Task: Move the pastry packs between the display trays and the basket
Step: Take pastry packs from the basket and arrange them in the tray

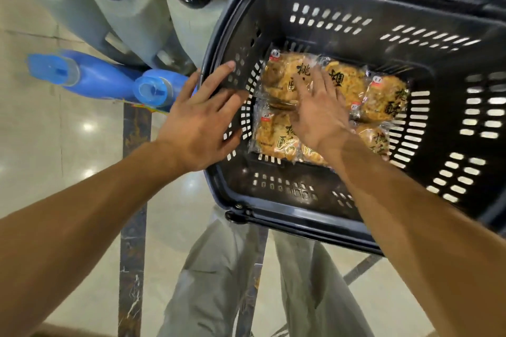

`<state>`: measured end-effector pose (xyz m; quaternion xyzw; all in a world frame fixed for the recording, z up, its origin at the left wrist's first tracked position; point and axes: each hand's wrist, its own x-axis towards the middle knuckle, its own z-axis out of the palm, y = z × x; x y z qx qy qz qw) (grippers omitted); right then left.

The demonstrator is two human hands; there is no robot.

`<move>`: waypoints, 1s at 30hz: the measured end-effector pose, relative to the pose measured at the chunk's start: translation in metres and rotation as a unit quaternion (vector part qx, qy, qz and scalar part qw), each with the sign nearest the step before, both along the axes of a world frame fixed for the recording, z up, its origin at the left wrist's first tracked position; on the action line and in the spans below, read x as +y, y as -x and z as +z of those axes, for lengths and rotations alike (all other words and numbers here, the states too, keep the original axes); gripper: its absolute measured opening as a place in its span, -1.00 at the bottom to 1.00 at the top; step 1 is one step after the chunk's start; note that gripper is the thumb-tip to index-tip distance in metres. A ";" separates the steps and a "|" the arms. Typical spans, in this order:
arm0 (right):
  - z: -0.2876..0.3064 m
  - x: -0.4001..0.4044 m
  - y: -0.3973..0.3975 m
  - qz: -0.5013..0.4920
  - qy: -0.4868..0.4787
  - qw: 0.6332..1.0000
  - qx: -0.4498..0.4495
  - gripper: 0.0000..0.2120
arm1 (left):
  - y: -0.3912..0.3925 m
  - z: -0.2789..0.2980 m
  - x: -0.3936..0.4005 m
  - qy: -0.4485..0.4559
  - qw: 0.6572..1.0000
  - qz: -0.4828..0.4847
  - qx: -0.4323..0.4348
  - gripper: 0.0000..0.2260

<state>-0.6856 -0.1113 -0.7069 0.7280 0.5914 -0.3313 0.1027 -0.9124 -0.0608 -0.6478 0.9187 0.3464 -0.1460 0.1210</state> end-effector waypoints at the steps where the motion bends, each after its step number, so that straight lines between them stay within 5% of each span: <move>1: 0.028 -0.013 -0.002 0.000 -0.003 1.000 0.012 -0.20 | -0.005 0.010 -0.003 0.018 0.999 0.005 0.038 -0.38; 5: 0.162 -0.085 -0.027 -0.069 0.009 0.997 0.018 -0.38 | -0.043 0.095 -0.022 0.085 0.989 0.017 0.124 -0.36; 10: 0.365 -0.183 -0.087 -0.290 -0.071 0.953 -0.056 -0.48 | -0.119 0.278 -0.062 0.111 0.991 -0.041 -0.054 -0.41; 16: 0.562 -0.292 -0.137 -0.389 -0.223 0.881 -0.148 -0.53 | -0.249 0.464 -0.140 0.081 0.944 -0.171 -0.270 -0.50; 24: 0.652 -0.430 -0.223 -0.452 -0.343 0.784 -0.252 -0.55 | -0.404 0.580 -0.242 0.017 0.884 -0.349 -0.312 -0.56; 30: 0.667 -0.489 -0.350 -0.457 -0.360 0.777 -0.240 -0.55 | -0.512 0.607 -0.286 0.007 0.892 -0.305 -0.333 -0.57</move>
